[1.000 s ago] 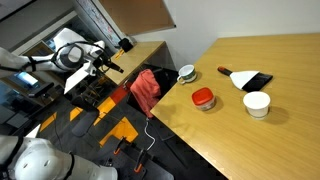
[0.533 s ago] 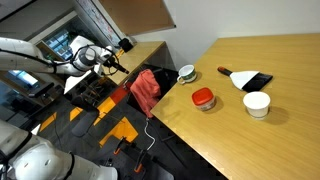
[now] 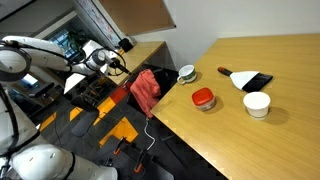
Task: Put the shirt on the table
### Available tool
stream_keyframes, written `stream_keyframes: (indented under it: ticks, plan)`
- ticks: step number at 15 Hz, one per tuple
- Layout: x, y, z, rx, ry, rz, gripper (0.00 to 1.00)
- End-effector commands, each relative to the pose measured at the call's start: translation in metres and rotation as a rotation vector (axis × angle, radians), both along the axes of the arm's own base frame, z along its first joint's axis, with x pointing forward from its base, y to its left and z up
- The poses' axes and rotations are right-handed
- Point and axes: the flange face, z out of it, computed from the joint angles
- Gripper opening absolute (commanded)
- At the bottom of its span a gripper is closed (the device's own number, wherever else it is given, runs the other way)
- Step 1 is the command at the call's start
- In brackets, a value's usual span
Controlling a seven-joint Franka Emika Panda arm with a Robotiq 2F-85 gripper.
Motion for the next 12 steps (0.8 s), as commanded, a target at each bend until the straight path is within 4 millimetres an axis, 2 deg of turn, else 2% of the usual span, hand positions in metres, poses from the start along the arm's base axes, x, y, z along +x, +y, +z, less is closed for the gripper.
stream_keyframes:
  ticks: [1, 5, 7, 9, 12]
  plan:
    - [0.018, 0.044, -0.016, 0.045, -0.006, 0.024, 1.00]
    - [0.016, 0.084, -0.035, 0.074, 0.013, 0.094, 1.00]
    - [0.008, 0.080, -0.036, 0.051, 0.025, 0.092, 1.00]
    - [0.007, 0.086, -0.042, 0.049, 0.032, 0.115, 1.00]
    - [0.009, 0.085, -0.041, 0.048, 0.028, 0.117, 1.00]
